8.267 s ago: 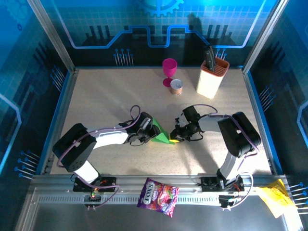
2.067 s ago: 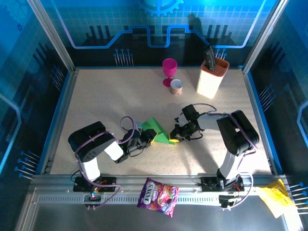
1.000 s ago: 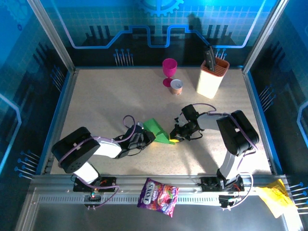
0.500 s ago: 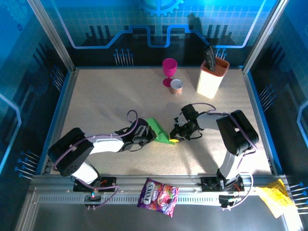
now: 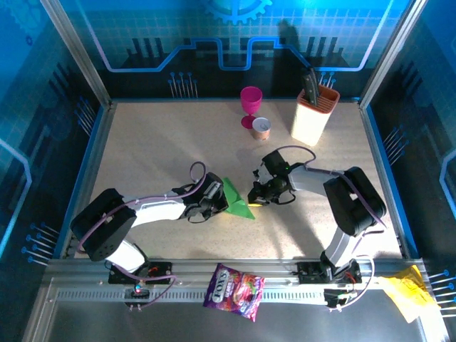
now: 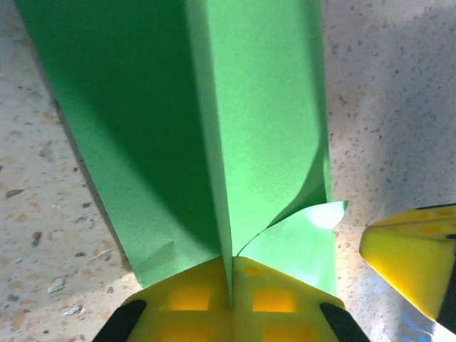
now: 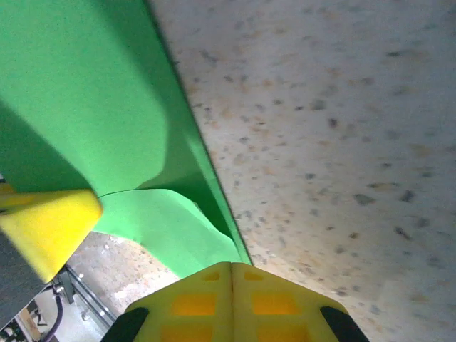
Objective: Fold a paper plane with a square sheet of paper (pick it up from the middle)
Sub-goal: Fourth fold the wing at the center of the table.
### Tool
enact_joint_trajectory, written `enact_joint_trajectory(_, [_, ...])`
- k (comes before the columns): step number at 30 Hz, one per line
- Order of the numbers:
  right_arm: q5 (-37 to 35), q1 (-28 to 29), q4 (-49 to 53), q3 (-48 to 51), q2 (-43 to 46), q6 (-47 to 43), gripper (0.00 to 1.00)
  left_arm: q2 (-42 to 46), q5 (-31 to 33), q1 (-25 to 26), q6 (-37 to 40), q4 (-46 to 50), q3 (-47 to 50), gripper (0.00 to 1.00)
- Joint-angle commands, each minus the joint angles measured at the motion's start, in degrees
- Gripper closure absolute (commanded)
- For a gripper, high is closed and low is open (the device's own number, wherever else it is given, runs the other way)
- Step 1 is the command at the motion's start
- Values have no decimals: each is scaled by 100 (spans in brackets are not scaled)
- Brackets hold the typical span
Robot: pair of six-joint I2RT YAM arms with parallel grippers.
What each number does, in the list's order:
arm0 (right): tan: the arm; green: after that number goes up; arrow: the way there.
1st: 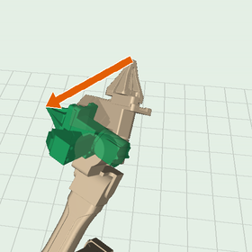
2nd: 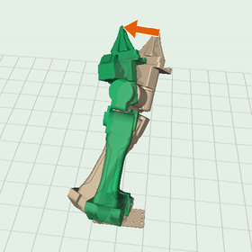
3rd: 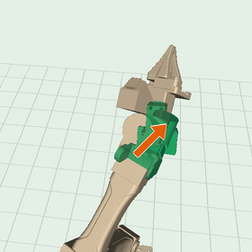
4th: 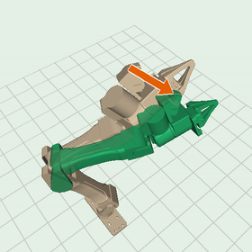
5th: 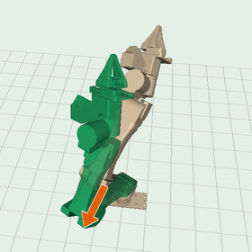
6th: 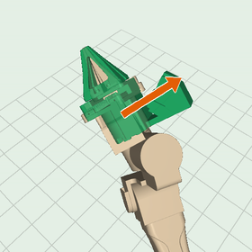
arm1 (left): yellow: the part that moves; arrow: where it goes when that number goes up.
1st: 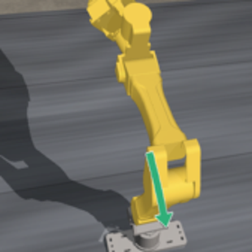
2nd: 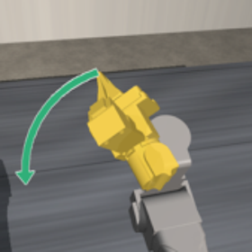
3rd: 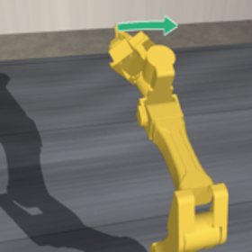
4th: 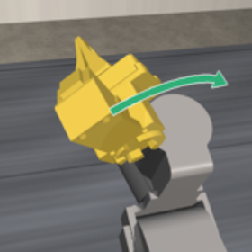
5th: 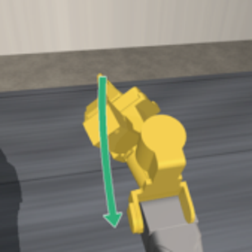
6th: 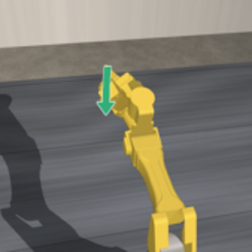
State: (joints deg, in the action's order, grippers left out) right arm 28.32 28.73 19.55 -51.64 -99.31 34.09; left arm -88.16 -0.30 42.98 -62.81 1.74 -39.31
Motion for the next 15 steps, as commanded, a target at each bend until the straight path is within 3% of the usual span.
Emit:
enact_joint_trajectory(1, [73,232,-102,-100,-24,123,100,28,-32,12,133,377,-182,100])
enact_joint_trajectory(15, [117,756,-513,-91,-389,371,100,-25,-32,14,170,598,-380,100])
